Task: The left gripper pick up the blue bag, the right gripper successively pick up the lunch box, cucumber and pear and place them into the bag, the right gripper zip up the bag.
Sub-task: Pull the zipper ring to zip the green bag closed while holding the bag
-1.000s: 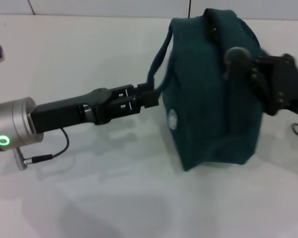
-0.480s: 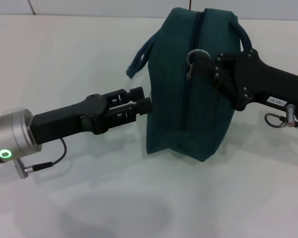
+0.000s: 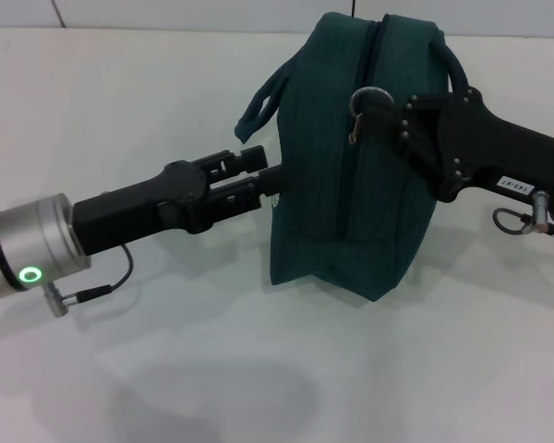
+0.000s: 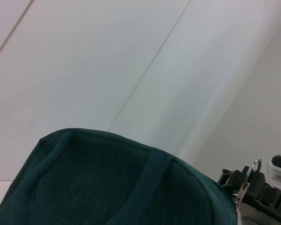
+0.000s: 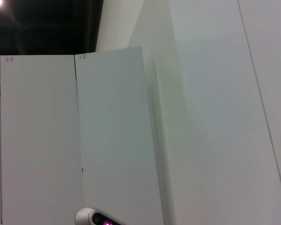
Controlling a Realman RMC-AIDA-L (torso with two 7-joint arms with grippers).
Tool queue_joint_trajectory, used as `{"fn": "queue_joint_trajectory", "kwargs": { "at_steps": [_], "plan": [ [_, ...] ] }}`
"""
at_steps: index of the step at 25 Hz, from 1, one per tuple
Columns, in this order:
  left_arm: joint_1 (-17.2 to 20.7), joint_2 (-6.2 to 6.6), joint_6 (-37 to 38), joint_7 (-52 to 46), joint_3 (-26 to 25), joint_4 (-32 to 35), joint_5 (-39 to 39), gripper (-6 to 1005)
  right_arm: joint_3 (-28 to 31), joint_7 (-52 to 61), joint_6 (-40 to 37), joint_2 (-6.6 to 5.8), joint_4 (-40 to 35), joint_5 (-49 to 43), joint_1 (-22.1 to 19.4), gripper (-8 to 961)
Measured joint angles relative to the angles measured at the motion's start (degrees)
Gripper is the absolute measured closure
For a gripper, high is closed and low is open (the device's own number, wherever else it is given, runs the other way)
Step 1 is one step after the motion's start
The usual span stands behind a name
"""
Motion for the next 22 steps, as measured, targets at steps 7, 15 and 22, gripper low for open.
{"fn": "queue_joint_trajectory", "kwargs": {
  "at_steps": [7,15,22],
  "plan": [
    [-2.2,-0.03,0.0,1.8,1.1,-1.7,0.3,471,0.2,0.0,0.0,0.0,0.0,0.0,0.0,948],
    [-4.5,-0.2,-3.7,4.4,2.3,-4.5,0.0,492,0.1,0.0,0.0,0.0,0.0,0.0,0.3,948],
    [-5.1,-0.26,-3.9,6.7,2.4,-5.0,0.0,510,0.0,0.0,-0.1,0.0,0.0,0.8,0.1,947]
  ]
}}
